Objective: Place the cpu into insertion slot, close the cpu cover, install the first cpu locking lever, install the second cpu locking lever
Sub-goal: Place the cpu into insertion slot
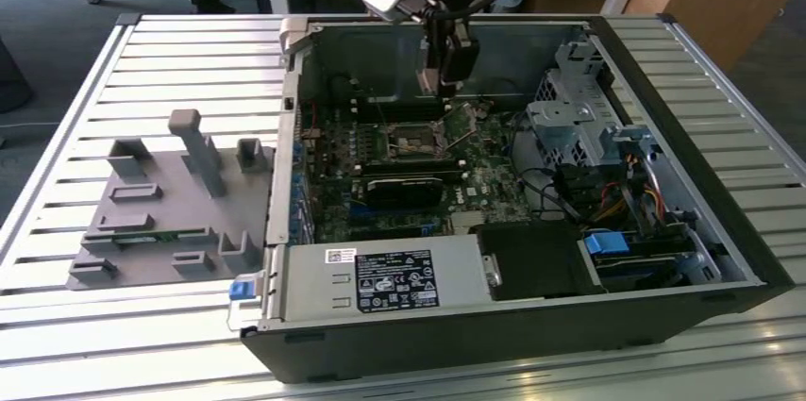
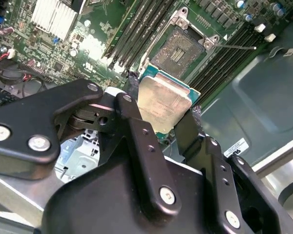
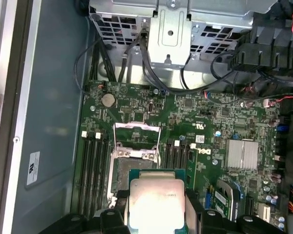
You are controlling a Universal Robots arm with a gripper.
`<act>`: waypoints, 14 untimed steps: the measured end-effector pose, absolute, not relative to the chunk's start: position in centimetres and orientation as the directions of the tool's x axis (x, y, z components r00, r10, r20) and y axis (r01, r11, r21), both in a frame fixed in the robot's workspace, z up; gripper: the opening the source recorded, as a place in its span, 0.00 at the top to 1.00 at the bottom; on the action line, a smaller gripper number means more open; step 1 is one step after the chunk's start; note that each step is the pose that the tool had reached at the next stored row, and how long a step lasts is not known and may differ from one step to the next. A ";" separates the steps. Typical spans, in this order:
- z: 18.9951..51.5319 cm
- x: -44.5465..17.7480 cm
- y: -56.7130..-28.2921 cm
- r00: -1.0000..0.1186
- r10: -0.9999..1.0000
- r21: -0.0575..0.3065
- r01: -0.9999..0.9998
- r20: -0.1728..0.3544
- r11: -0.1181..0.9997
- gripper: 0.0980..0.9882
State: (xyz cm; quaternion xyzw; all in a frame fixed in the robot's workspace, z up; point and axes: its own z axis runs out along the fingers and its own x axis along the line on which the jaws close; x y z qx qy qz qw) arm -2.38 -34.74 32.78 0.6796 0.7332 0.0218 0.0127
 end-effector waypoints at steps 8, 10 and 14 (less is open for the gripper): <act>31.6 -2.4 -34.6 -0.046 0.999 0.049 0.998 0.011 0.046 0.50; 31.3 -2.4 -34.6 -0.046 0.999 0.049 0.998 0.010 0.045 0.50; 30.6 -2.6 -34.6 -0.046 0.999 0.049 0.998 0.009 0.046 0.50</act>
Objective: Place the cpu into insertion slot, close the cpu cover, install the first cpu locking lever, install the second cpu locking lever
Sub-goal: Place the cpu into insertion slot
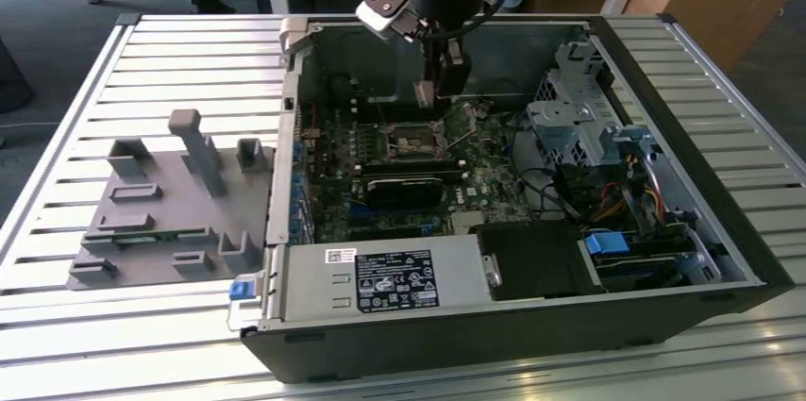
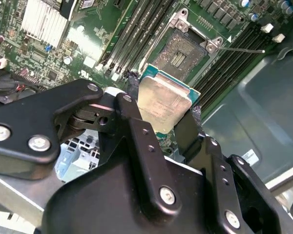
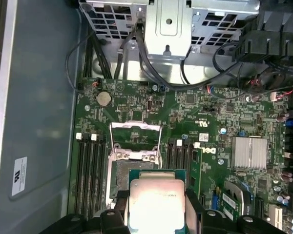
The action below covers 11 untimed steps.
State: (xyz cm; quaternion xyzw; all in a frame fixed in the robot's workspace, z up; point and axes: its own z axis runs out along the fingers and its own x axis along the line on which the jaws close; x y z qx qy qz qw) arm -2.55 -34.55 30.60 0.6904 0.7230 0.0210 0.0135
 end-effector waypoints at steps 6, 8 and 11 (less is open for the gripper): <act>29.6 -2.6 -34.5 -0.057 0.998 0.049 0.997 0.009 0.057 0.50; 29.4 -2.6 -34.5 -0.057 0.998 0.049 0.997 0.009 0.057 0.50; 29.2 -2.7 -34.5 -0.057 0.998 0.049 0.997 0.009 0.057 0.50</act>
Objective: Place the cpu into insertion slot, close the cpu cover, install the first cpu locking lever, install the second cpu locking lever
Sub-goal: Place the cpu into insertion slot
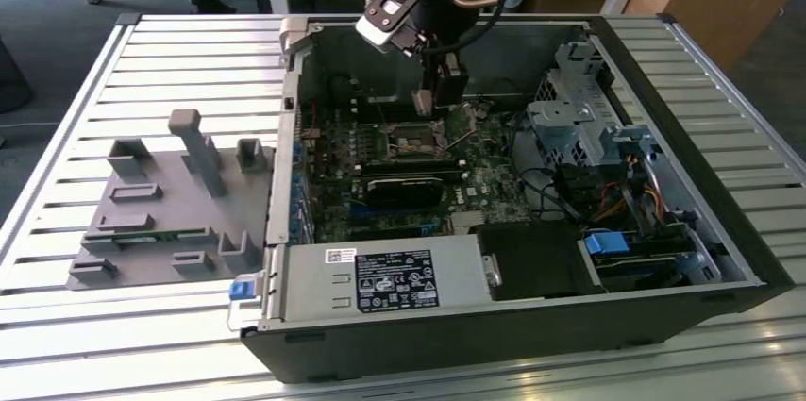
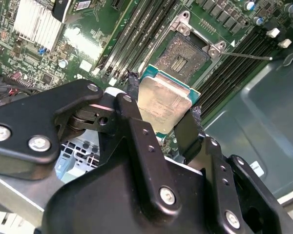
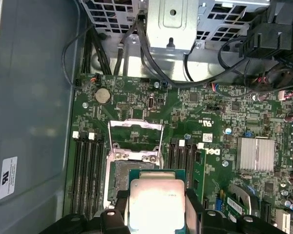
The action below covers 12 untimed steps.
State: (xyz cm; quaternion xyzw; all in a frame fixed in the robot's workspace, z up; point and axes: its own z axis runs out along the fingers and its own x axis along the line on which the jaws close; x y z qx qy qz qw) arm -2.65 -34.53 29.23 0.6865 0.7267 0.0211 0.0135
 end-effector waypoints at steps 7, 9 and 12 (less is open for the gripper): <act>28.5 -3.0 -34.3 -0.057 0.998 0.049 0.997 0.009 0.057 0.50; 28.2 -3.1 -34.1 -0.057 0.998 0.049 0.997 0.008 0.057 0.50; 27.8 -3.1 -34.0 -0.057 0.998 0.049 0.997 0.008 0.057 0.50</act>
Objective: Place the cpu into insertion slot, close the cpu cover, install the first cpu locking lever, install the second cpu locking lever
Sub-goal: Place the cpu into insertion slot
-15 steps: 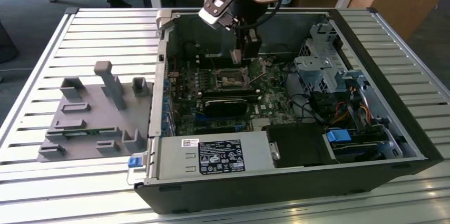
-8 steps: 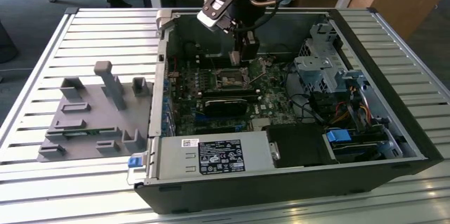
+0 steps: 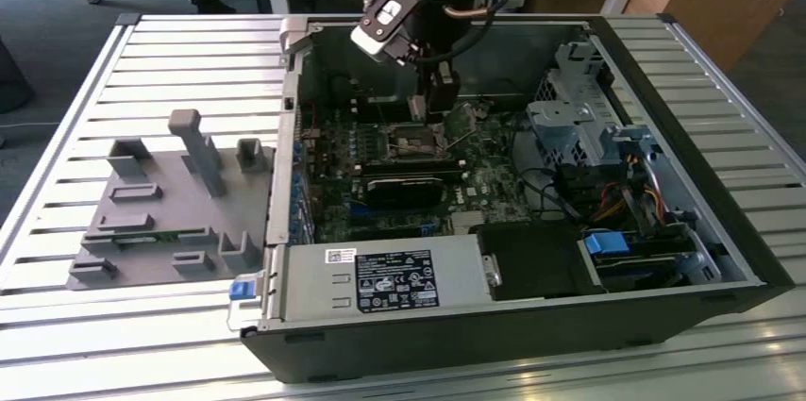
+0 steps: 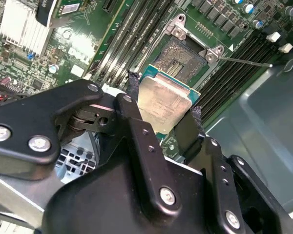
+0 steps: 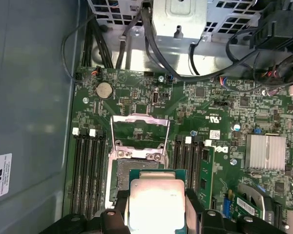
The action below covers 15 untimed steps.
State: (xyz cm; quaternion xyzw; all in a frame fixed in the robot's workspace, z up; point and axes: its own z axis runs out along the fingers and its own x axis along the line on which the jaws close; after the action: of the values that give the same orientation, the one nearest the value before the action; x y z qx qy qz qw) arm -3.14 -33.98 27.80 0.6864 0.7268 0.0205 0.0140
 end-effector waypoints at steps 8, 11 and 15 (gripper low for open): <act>26.8 -3.3 -33.8 -0.057 0.998 0.049 0.997 0.008 0.057 0.50; 26.3 -3.4 -33.7 -0.057 0.998 0.049 0.997 0.008 0.057 0.50; 25.7 -3.4 -33.6 -0.057 0.998 0.049 0.997 0.008 0.057 0.50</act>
State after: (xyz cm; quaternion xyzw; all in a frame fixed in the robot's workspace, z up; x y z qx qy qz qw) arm -3.40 -33.58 25.73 0.6864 0.7268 0.0205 0.0140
